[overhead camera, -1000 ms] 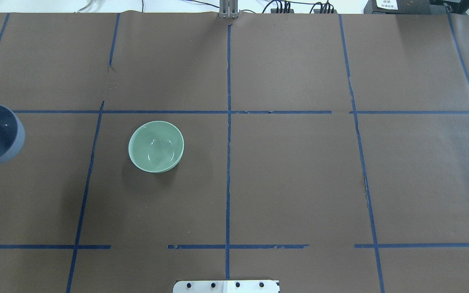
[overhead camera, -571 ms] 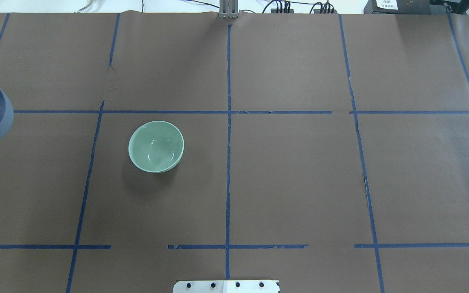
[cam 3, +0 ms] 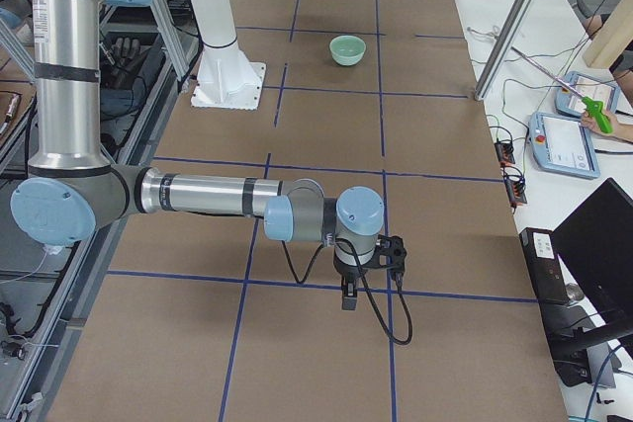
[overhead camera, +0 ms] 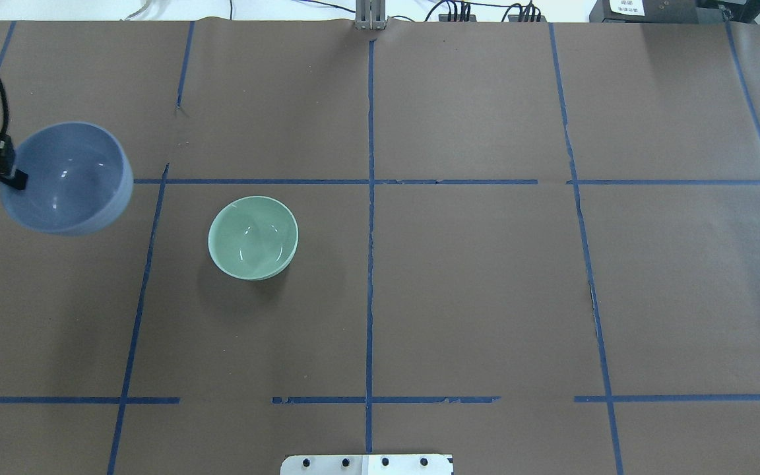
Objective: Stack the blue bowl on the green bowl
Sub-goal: 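Carry the blue bowl with the left gripper over the green bowl, then lower the blue bowl into the green bowl and open the left gripper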
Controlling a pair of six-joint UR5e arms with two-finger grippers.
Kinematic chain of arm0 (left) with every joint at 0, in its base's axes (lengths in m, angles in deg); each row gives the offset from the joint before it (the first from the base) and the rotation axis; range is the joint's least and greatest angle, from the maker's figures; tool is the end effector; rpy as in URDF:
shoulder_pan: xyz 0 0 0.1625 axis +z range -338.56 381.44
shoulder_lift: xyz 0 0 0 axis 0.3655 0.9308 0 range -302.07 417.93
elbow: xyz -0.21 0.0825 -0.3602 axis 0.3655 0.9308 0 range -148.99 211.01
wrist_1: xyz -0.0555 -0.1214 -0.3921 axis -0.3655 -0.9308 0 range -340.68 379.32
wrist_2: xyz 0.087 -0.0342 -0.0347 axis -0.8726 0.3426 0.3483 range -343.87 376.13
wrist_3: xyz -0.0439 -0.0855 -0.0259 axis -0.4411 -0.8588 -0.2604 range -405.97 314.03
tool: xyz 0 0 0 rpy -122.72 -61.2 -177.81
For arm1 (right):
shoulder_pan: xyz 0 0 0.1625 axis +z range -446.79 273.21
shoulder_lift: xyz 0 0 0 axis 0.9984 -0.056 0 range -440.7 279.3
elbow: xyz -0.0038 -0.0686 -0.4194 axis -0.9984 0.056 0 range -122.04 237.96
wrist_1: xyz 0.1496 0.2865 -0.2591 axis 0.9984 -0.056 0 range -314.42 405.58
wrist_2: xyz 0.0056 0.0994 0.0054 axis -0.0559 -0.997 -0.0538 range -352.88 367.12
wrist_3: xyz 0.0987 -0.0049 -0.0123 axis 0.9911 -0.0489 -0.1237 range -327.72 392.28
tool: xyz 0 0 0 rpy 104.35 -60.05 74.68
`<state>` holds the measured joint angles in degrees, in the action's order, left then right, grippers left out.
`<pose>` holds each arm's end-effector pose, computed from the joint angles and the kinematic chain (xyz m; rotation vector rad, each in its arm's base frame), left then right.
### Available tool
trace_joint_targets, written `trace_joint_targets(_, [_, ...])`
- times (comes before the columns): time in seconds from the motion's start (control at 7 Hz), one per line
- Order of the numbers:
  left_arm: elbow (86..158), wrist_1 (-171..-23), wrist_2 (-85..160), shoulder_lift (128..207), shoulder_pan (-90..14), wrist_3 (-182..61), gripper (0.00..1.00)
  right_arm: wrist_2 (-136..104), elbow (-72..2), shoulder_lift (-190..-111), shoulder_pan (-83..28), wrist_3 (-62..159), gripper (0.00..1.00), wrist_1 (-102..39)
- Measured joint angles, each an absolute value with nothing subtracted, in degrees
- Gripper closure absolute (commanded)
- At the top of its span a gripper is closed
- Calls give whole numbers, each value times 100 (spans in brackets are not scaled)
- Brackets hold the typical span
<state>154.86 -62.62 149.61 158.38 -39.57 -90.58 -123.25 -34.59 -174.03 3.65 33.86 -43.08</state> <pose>0.1764 -0.4520 0.3059 0.0424 0.9447 -0.0121 0.0725 -0.4673 0.6670 0.0025 -0.7046 0.0303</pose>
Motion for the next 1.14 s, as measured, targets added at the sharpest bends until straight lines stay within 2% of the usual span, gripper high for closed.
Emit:
trace_joint_targets(0.43, [14658, -7757, 14896, 16354, -2887, -10716, 100, -12323, -3459, -17403, 365, 3386, 0, -4302])
trace_joint_targets(1.14, [13521, -9060, 14453, 16654, -2309, -11345, 100, -12329, -3459, -17404, 365, 3386, 0, -4304])
